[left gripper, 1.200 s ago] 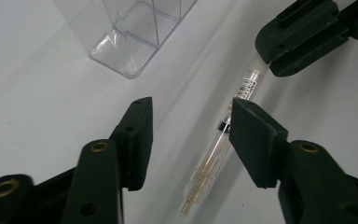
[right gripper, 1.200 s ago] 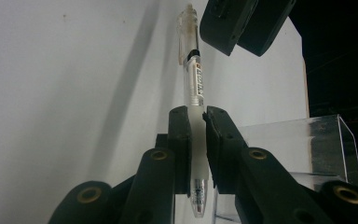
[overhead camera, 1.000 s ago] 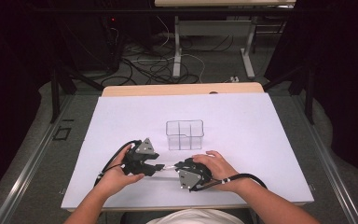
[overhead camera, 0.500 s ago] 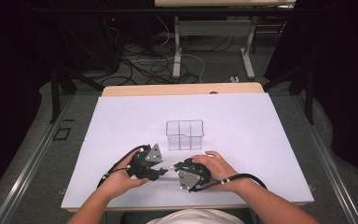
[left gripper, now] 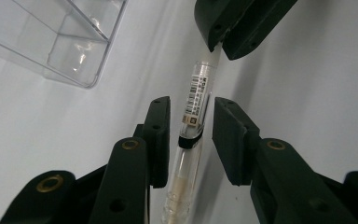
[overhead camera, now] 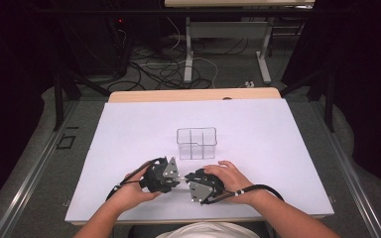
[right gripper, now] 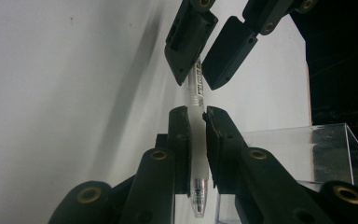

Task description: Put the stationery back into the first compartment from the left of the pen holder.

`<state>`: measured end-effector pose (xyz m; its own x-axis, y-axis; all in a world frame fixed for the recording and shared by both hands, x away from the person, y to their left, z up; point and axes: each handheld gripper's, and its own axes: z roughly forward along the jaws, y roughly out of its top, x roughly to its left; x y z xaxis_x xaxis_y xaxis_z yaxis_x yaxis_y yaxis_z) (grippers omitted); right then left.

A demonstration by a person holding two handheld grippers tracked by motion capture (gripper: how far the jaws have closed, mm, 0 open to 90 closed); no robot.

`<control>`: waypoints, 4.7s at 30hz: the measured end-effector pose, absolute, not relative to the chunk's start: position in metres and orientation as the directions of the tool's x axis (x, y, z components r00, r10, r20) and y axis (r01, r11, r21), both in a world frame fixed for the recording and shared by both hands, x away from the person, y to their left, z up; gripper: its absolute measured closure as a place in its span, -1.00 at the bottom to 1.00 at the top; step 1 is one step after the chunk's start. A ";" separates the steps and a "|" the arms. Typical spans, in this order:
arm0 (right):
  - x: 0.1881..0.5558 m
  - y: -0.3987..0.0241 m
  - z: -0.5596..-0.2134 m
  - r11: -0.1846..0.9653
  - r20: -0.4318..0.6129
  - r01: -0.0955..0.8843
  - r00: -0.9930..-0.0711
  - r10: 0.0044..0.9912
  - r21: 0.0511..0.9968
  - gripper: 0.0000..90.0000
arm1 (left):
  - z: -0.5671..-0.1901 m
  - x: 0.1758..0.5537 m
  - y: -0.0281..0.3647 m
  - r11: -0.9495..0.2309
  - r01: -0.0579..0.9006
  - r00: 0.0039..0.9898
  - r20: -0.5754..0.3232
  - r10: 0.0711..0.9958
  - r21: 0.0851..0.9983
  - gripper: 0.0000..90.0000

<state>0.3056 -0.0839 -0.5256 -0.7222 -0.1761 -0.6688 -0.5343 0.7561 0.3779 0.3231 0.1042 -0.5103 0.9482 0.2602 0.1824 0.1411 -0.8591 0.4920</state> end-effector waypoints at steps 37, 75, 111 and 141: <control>0.305 -0.084 -0.521 0.760 -0.665 -0.495 -0.738 -0.113 0.421 0.54 | -0.510 0.325 0.107 -0.878 0.126 0.944 0.217 0.250 0.462 0.77; 0.336 -0.128 -0.513 0.719 -0.315 -0.009 -0.903 0.293 0.695 -0.38 | -0.499 0.344 0.157 -0.433 0.521 0.753 -0.158 0.638 0.736 0.77; 0.369 -0.203 -0.523 0.323 0.068 0.497 -0.619 0.783 0.805 -1.00 | -0.474 0.365 0.154 -0.152 0.408 0.671 -0.182 0.719 0.900 0.77; 0.376 -0.207 -0.534 0.319 0.081 0.550 -0.582 0.809 0.772 -1.00 | -0.474 0.412 0.099 -0.075 0.390 0.645 -0.214 0.734 0.918 0.77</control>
<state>0.3764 -0.2069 -0.5338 -0.5820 0.8091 0.0810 0.5503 0.3185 0.7718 0.4125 0.0987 -0.4738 0.6447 0.7338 -0.2143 0.3903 -0.0749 0.9176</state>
